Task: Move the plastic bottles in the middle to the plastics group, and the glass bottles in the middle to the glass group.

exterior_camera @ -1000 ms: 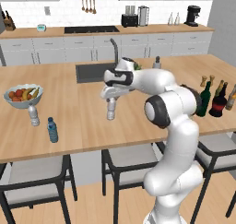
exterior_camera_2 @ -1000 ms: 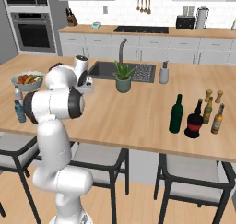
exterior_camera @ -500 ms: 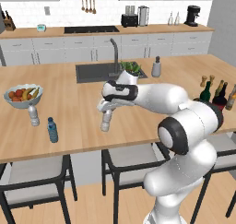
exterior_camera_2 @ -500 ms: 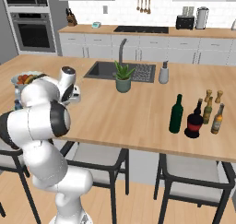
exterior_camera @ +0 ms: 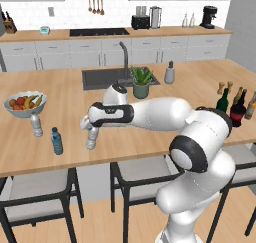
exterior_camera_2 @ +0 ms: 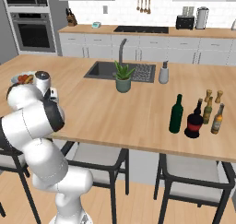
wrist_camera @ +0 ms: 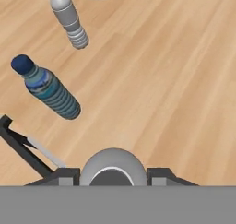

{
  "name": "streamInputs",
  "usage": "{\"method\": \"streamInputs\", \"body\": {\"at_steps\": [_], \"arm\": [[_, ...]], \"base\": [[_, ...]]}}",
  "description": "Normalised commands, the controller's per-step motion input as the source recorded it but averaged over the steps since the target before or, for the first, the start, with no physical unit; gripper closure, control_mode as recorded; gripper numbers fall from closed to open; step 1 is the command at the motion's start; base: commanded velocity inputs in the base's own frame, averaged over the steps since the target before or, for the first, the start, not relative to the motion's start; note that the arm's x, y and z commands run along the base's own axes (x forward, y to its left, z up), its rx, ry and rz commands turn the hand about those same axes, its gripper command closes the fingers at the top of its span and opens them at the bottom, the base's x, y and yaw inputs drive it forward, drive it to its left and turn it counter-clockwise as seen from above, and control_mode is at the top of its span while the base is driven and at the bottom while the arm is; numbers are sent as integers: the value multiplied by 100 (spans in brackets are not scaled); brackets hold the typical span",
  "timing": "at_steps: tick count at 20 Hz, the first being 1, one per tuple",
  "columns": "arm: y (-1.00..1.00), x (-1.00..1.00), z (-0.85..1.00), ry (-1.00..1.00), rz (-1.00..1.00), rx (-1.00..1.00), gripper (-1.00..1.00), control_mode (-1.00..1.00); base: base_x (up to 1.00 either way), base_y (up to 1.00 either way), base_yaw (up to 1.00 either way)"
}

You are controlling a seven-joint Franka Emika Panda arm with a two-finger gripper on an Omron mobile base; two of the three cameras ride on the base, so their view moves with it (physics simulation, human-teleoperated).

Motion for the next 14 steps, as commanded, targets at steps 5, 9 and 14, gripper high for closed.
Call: {"method": "streamInputs", "body": {"at_steps": [5, 9, 14], "arm": [[62, 35, 23, 6, 0, -1, 100, -100], [44, 40, 4, 8, 0, 0, 100, -100], [32, 28, -3, 1, 0, -4, 100, -100]], "base": [[0, 0, 0], [0, 0, 0], [0, 0, 0]]}}
